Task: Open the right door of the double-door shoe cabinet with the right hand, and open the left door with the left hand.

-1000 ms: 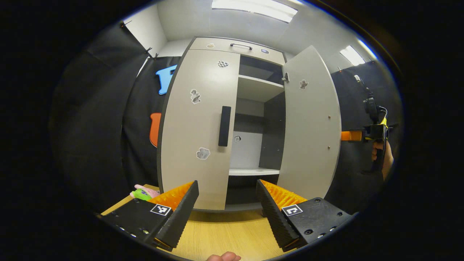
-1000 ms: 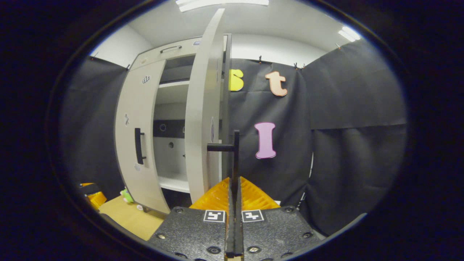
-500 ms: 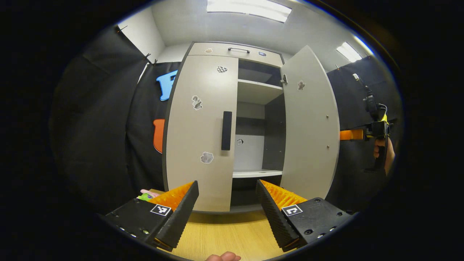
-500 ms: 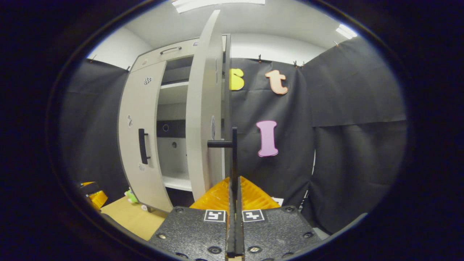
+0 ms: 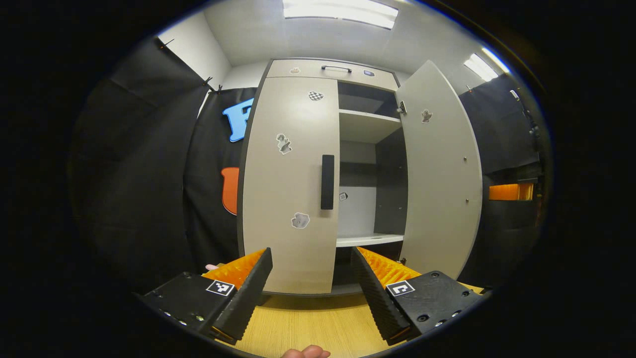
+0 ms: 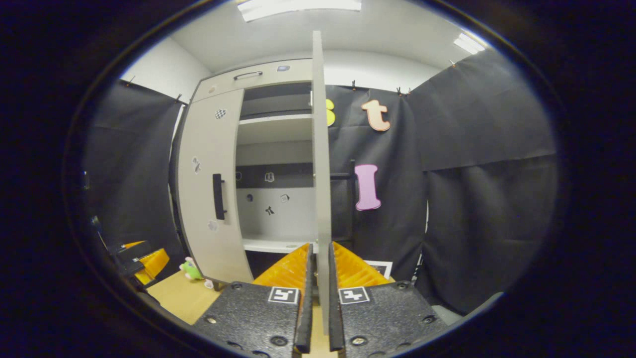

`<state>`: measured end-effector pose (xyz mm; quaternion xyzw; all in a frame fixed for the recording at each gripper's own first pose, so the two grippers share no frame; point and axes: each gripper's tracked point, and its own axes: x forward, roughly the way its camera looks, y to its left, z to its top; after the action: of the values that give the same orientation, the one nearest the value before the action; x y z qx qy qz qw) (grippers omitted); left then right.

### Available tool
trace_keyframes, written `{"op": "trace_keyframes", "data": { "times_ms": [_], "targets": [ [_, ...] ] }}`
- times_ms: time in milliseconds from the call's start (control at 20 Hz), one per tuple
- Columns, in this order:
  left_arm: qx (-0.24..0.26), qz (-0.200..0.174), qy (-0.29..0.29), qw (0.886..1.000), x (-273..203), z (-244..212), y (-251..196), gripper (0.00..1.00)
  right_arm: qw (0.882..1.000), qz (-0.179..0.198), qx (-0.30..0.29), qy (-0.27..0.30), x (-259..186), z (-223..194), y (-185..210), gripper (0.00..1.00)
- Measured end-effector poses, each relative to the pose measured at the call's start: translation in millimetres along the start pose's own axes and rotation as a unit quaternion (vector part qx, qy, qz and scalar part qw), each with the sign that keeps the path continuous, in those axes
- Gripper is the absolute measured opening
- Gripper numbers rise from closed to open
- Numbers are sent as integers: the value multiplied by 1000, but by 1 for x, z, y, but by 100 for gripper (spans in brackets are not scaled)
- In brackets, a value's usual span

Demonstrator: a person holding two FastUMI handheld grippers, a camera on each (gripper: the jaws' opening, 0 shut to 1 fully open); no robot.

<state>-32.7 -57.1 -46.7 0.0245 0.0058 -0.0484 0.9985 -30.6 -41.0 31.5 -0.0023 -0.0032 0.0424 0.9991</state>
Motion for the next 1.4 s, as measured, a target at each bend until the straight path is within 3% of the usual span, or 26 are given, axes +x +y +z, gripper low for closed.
{"op": "trace_keyframes", "data": {
  "times_ms": [150, 300, 450, 500, 650, 700, 1050, 1250, 1300, 1400],
  "targets": [
    [-2, -1, -1, 1000, 1, 0, -2, 95, 1000, -4, -14, 17, 6, -9, 6, 54],
    [-4, -1, 1, 1000, 4, 1, -2, 95, 1000, 16, -5, 7, 11, -5, 20, 60],
    [-27, -8, -6, 1000, 12, 11, -4, 95, 1000, 7, 8, -1, 14, -3, 17, 80],
    [-36, -12, -12, 999, 17, 19, -5, 95, 1000, 4, 12, -3, 16, -2, 15, 79],
    [-18, -10, -28, 999, 49, 44, 0, 95, 1000, 12, 19, 0, 16, -3, 17, 92],
    [-8, -7, -30, 1000, 62, 51, 1, 95, 1000, 17, 20, 2, 16, -4, 18, 88],
    [39, -1, -33, 999, 174, 86, -14, 95, 1000, 15, -5, 5, 2, -12, 16, 92],
    [28, -22, -8, 999, 219, 80, -31, 95, 1000, -3, -19, 0, -7, -13, 1, 88],
    [29, -19, -7, 999, 223, 78, -32, 95, 1000, -10, -20, -1, -8, -14, -4, 92],
    [29, -6, -3, 1000, 232, 75, -25, 96, 1000, -21, -13, -5, -12, -14, -14, 88]
  ]
}}
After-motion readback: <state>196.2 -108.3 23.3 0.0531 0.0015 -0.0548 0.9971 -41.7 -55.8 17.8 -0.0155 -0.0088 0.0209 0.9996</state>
